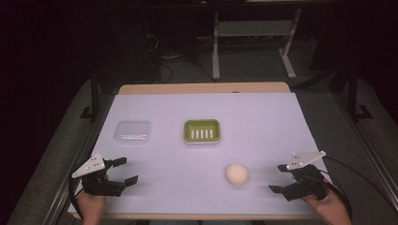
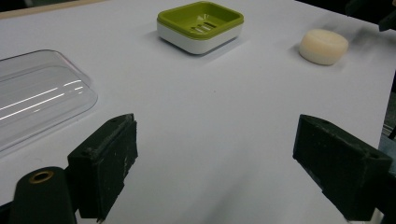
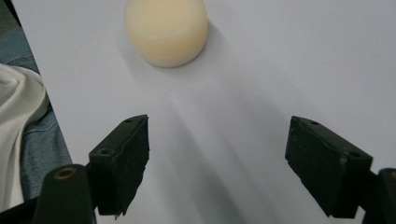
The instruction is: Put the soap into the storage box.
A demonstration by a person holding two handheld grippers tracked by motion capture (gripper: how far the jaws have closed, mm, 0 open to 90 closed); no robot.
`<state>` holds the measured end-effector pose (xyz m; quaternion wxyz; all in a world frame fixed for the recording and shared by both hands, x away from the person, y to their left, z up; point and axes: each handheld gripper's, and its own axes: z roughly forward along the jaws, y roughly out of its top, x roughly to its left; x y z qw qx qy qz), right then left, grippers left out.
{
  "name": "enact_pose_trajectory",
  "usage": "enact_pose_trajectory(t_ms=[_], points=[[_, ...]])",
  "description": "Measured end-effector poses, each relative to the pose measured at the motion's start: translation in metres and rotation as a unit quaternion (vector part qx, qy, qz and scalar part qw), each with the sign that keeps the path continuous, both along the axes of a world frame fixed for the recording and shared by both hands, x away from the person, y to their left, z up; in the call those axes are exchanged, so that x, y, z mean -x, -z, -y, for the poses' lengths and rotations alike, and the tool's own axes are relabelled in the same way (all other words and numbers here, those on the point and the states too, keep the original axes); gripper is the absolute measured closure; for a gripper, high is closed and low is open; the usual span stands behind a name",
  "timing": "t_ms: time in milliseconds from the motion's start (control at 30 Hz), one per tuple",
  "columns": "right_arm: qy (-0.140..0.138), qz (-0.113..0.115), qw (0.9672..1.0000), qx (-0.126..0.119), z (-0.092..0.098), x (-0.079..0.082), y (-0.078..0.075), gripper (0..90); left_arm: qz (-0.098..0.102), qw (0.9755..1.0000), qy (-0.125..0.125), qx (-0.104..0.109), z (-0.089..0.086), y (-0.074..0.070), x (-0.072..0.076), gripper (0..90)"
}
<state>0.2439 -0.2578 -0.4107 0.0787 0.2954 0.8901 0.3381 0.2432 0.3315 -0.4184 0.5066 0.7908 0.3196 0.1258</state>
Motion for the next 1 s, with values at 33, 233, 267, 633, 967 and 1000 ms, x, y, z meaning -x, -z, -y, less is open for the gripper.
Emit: enact_pose_trajectory(t_ms=[33, 233, 267, 633, 967, 1000], points=[[-0.002, 0.001, 1.0, -0.002, 0.0, -0.001, -0.002, 20.8, 0.0, 1.0, 0.0, 0.001, 0.0, 0.0, 0.0, 13.1], [-0.011, -0.004, 0.9999, -0.001, -0.006, -0.007, -0.008, 19.6, -0.001, 1.0, 0.001, 0.002, 0.0, 0.0, 0.0, 13.1], [-0.013, -0.008, 0.9999, 0.0, -0.008, -0.009, -0.009, 19.4, -0.001, 1.0, 0.001, 0.001, 0.0, 0.0, 0.0, 13.1], [-0.033, -0.021, 0.9992, 0.012, -0.037, -0.024, -0.011, 18.3, 0.0, 1.0, 0.0, 0.002, -0.001, 0.0, 0.0, 13.1], [-0.049, -0.027, 0.9984, 0.012, -0.052, -0.03, -0.013, 16.2, 0.002, 1.0, 0.001, 0.002, -0.001, 0.0, 0.0, 13.1], [-0.05, -0.026, 0.9984, 0.011, -0.054, -0.03, -0.013, 15.8, 0.002, 1.0, 0.001, 0.001, -0.001, 0.0, 0.0, 13.1]])
